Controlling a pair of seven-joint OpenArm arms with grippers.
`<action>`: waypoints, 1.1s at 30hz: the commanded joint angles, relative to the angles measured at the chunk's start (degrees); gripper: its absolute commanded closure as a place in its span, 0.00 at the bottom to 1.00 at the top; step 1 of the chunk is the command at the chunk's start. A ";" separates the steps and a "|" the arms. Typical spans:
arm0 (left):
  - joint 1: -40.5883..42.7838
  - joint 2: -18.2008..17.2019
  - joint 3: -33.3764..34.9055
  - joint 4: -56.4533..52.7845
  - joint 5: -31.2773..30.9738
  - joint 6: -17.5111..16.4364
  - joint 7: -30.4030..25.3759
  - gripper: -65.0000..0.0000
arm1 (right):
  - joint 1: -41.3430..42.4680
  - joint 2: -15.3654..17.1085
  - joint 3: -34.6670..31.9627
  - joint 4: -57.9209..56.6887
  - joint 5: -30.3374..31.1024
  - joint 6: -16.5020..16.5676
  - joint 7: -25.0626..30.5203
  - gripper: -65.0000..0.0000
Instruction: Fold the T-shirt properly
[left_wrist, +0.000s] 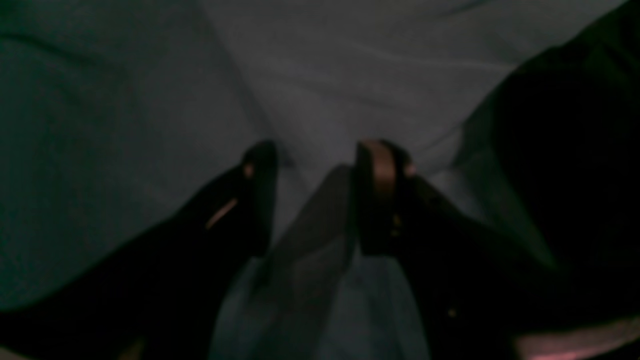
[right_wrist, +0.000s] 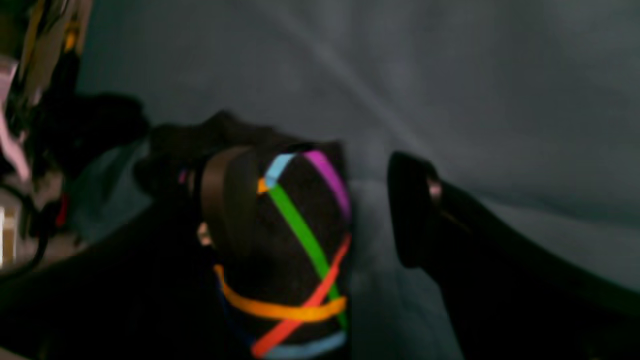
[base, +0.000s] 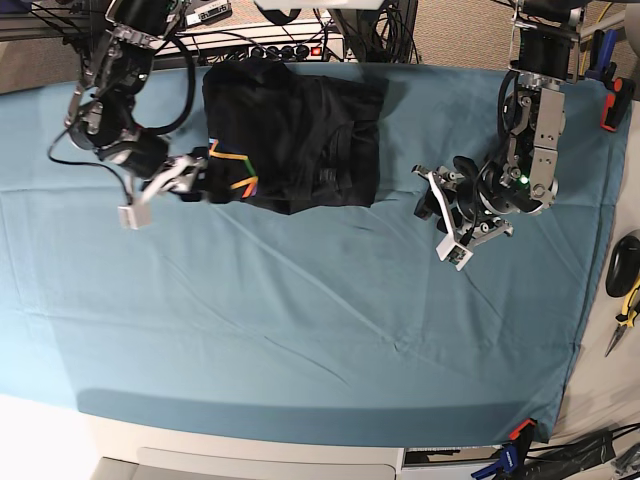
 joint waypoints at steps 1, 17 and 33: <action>-0.11 -0.17 -0.07 0.37 -0.15 -0.04 1.60 0.61 | 0.85 0.79 -1.05 0.81 1.31 0.39 0.48 0.38; 1.62 -3.96 -0.11 0.37 -23.12 -6.14 13.97 0.61 | 3.23 0.79 -5.38 0.83 -4.48 1.86 0.98 0.91; 15.61 -9.84 -0.09 0.39 -37.35 -6.95 16.55 0.43 | 3.34 0.76 -5.38 0.83 -6.64 1.86 1.40 0.92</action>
